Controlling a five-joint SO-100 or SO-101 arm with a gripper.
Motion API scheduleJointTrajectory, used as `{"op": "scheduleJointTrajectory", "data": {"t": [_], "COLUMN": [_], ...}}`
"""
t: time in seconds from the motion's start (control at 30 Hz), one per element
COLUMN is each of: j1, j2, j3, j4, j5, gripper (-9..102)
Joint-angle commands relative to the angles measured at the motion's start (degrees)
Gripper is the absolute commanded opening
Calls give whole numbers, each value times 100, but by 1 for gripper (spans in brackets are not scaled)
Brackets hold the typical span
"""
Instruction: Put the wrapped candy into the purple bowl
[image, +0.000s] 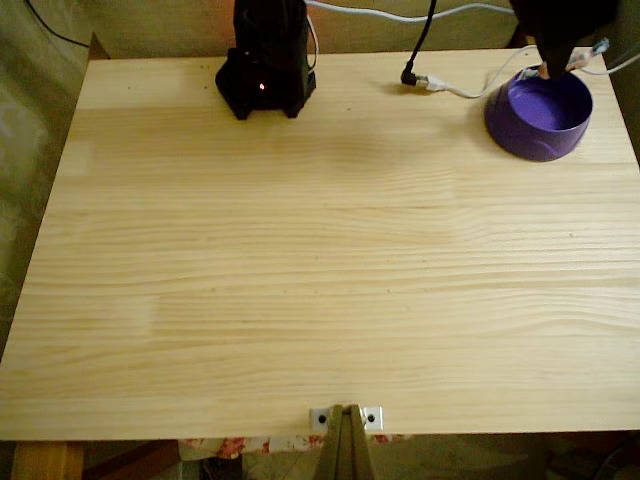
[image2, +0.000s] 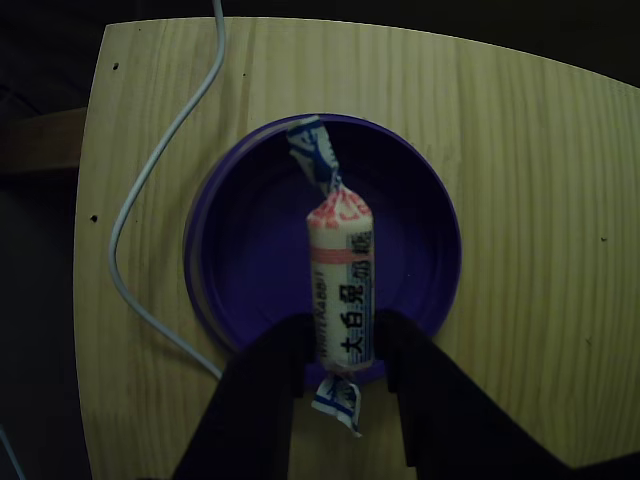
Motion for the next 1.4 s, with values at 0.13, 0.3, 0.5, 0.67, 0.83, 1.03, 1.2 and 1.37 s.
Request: {"op": "scheduleJointTrajectory", "data": {"t": [0.13, 0.3, 0.5, 0.67, 0.83, 1.03, 1.2, 1.37], "j1": [9, -18, 9, 264, 1230, 2900, 4324, 6196], "j2": [9, -88, -176, -105, 615, 2909, 4535, 6275], "j3": [-571, -642, -782, -1169, -1512, 123, 1793, 3454], "j4": [-193, -264, -308, -35, 369, -272, -642, -967], "j5": [9, 53, 53, 123, 606, 1002, 773, 1090], "gripper": [4, 15, 23, 2, 1, 1, 1, 1]}}
